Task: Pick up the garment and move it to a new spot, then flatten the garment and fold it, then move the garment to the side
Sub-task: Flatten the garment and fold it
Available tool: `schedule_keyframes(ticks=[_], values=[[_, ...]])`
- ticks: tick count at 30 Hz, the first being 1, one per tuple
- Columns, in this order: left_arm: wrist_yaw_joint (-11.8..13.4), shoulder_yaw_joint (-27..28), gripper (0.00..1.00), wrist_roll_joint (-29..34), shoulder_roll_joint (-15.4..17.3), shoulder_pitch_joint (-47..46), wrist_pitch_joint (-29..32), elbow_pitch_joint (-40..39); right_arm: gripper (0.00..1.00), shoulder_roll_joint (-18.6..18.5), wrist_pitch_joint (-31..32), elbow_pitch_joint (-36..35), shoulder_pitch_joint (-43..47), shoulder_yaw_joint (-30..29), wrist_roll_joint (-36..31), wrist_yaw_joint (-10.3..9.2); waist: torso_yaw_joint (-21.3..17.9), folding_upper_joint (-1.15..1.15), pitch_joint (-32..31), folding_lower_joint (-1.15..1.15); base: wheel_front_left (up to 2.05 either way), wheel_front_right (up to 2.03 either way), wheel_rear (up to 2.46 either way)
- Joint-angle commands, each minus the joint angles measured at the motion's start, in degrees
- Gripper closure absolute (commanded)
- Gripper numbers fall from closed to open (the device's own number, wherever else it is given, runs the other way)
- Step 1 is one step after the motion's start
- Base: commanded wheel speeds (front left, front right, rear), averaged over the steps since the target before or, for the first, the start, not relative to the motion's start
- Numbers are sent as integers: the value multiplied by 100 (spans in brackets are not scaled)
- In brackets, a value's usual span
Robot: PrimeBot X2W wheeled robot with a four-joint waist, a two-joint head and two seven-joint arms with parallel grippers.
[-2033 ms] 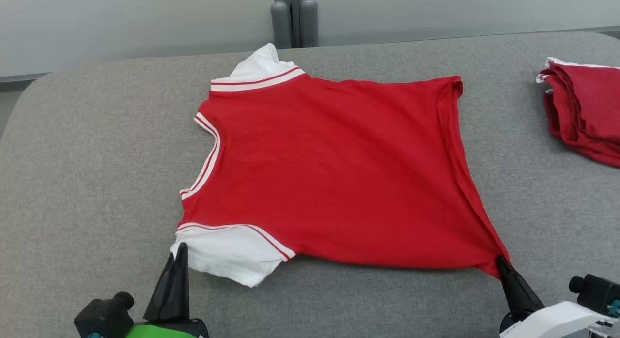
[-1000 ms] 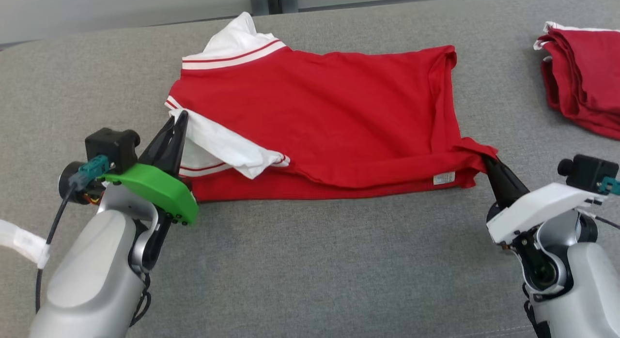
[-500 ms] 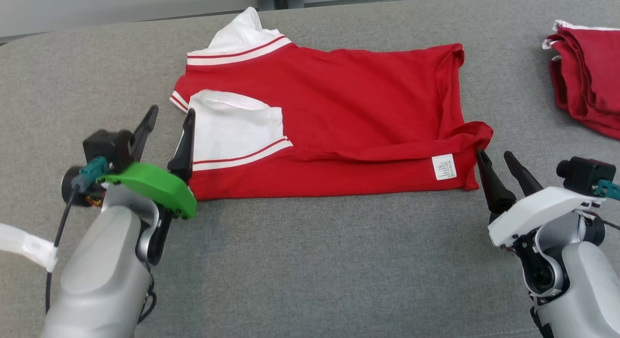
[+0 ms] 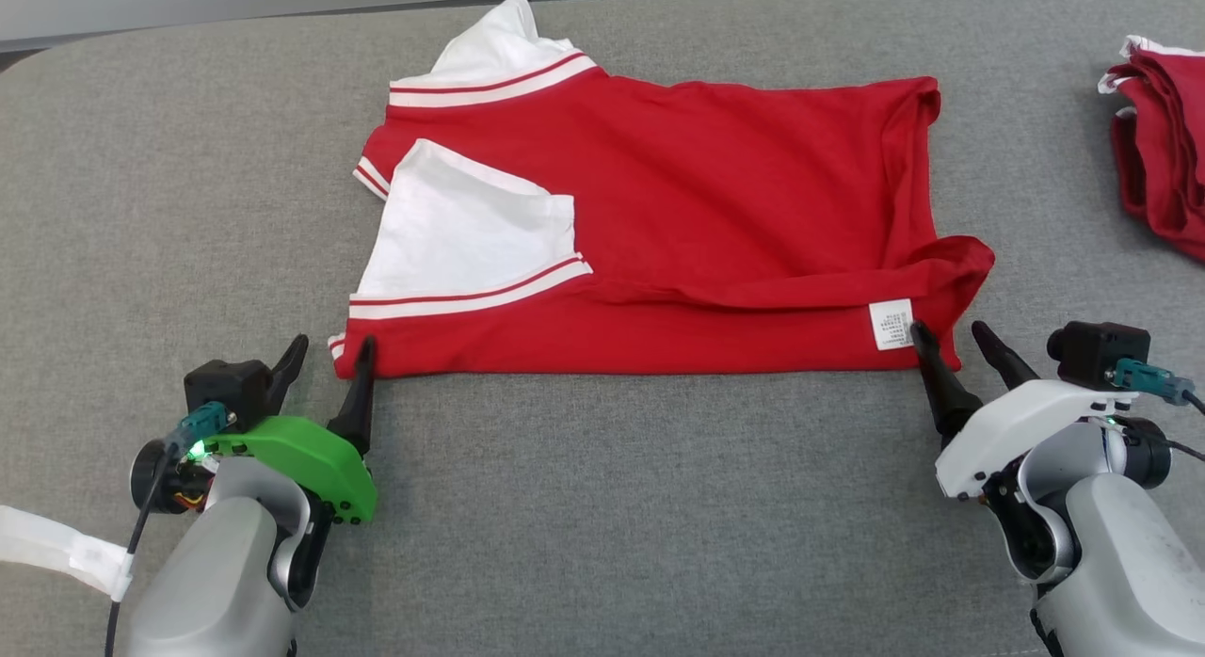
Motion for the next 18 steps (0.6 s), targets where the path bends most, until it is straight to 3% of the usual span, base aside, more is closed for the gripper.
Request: schedule_keyframes(ticks=[1,6,7,8,9,18], values=[[35,8,0,-57,-13,-97,40,105,0,15,-49,128,-104,10,-87,-1,16,0,47,0,0,0,0],[-78,-113,0,-115,-206,-215,125,348,0,64,-180,501,-326,166,-191,-1,33,0,146,0,0,0,0],[-103,-135,51,-138,-232,-220,138,387,47,81,-208,558,-357,186,-178,-1,38,0,157,0,0,0,0],[-120,-155,87,-171,-270,-230,167,441,84,105,-232,620,-402,215,-168,-1,44,0,170,0,0,0,0],[-137,-192,100,-169,-293,-242,182,474,100,127,-272,664,-429,237,-138,-1,51,0,177,0,0,0,0],[-145,150,100,-329,-167,-55,-94,77,100,-16,-797,657,-253,462,88,-2,153,0,-267,0,0,0,0]])
